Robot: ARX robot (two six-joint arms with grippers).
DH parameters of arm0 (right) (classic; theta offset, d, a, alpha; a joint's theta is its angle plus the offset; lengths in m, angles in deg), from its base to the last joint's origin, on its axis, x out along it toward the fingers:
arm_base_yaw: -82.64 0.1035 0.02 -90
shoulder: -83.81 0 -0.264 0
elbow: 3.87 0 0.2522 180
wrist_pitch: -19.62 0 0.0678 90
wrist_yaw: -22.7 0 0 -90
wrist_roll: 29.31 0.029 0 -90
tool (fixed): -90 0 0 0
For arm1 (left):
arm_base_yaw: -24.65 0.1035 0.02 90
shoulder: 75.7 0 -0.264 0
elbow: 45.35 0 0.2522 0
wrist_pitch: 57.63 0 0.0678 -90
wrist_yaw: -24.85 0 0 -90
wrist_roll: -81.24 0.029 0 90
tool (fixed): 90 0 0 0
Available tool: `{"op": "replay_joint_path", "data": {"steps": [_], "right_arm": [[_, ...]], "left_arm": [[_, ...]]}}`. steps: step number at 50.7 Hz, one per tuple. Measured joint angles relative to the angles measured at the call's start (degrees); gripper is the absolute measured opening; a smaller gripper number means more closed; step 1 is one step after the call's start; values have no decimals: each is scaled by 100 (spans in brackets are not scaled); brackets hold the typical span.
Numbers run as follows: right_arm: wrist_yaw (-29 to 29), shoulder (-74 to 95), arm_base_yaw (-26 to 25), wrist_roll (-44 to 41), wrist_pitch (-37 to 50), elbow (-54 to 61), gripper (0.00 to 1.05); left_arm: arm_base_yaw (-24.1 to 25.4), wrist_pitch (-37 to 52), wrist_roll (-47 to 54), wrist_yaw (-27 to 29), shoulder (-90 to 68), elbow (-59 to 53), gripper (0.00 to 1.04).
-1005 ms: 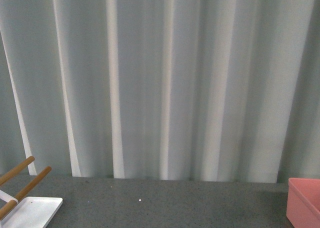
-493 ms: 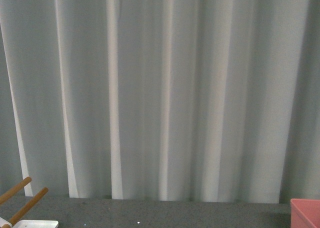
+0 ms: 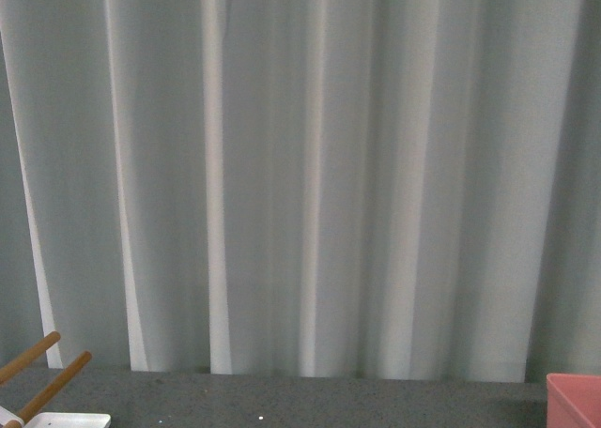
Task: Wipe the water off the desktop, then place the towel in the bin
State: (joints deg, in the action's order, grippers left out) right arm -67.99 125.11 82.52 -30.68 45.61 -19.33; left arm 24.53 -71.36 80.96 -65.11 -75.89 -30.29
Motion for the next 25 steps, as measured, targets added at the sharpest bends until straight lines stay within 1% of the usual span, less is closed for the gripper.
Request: {"op": "replay_joint_path", "data": {"steps": [25], "right_arm": [[24, -1888, 0, 37, -1729, 31, 3]], "left_arm": [[0, 0, 0, -2, 0, 0, 98]]}}
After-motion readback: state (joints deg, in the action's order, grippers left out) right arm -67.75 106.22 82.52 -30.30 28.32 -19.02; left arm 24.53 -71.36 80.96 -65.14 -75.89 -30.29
